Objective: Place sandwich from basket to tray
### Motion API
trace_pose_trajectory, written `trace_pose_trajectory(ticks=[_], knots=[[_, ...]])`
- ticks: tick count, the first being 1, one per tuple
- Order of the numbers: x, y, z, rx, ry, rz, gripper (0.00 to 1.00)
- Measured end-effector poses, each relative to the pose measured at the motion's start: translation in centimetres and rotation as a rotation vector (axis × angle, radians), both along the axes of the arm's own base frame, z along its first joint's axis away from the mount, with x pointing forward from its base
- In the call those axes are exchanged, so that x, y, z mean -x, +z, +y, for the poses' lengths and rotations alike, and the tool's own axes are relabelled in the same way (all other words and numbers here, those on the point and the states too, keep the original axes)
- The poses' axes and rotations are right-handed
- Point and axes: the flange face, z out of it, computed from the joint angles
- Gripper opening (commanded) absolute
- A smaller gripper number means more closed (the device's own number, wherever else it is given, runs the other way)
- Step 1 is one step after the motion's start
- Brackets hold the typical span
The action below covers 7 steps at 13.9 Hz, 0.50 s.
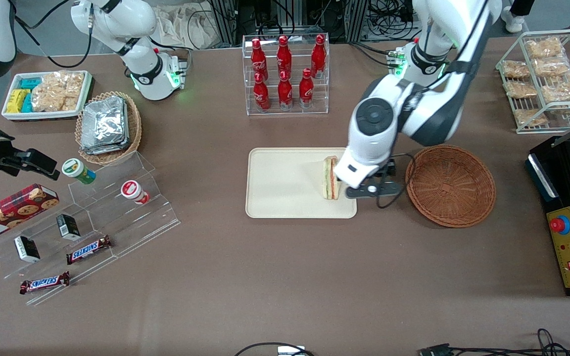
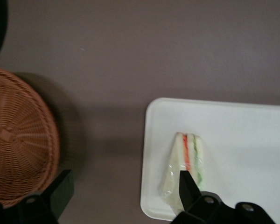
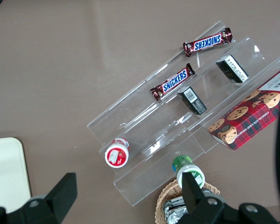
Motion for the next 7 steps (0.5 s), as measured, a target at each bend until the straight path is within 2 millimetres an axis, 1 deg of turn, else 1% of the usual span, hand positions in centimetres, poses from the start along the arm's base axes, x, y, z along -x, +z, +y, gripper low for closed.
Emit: trace_pose_trajectory(ticks=[3,5,7], knots=[[-2.0,3.8,6.2,0.006,0.094,-0.027,1.0],[-2.7,5.4,9.6,0.004,0.108,-0.028,1.0],[-3.0,7.1,12.9,0.001,0.092,-0.013,1.0]])
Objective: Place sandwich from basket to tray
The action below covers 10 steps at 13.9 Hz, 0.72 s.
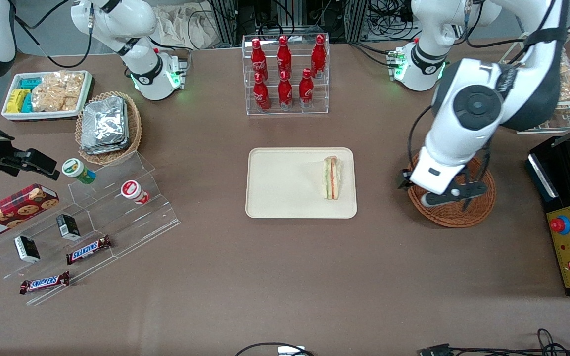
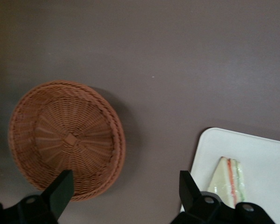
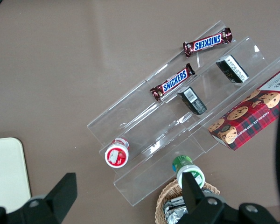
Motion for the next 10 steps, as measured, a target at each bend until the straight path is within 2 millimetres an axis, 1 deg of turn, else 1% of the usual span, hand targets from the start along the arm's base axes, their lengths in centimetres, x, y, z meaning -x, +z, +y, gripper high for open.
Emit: trace_pose_trajectory(ticks=[2,4,5,6,8,10], knots=[[0.2,2.3,4.1,0.014,-0.042,0.035,1.0],[0.6,5.3,8.5,0.054,-0.088,0.072,1.0],[0.8,6.9,10.1,0.065,-0.108,0.078,1.0],[1.0,8.4,11.1,0.07,-0.125,0.075,1.0],[1.3,10.5,12.1,0.074,-0.174,0.057,1.0],[1.6,11.7,12.9,0.076,-0.234,0.045,1.0]])
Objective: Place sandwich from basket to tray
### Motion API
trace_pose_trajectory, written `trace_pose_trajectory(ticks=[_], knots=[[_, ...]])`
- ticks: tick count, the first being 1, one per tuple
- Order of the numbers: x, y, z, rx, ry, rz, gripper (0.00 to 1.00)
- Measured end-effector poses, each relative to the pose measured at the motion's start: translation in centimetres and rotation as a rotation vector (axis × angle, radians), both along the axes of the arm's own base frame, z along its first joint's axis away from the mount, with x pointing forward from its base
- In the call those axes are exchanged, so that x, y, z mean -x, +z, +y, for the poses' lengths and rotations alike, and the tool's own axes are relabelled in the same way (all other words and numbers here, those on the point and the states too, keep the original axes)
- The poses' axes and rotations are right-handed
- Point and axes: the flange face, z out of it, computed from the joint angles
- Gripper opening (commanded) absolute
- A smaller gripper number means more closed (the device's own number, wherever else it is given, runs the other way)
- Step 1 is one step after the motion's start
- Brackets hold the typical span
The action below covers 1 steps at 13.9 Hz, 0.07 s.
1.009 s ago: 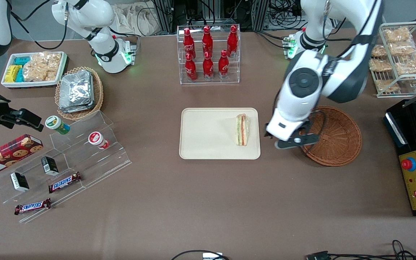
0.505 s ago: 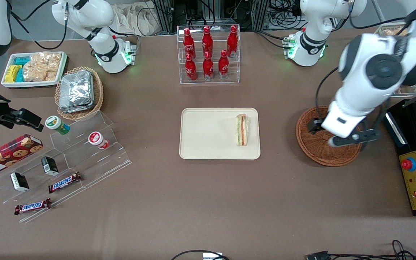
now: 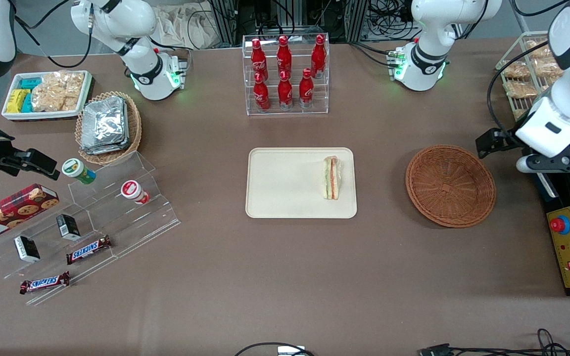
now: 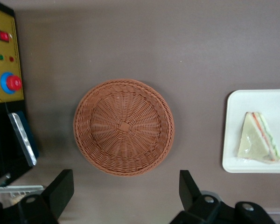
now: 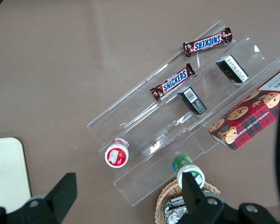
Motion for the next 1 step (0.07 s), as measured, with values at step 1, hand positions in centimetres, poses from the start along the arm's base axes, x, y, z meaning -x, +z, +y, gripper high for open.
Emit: trace_pose_trajectory(ticks=[1], knots=[[0.15,0.35,0.39,0.003,-0.017,-0.003,1.0]])
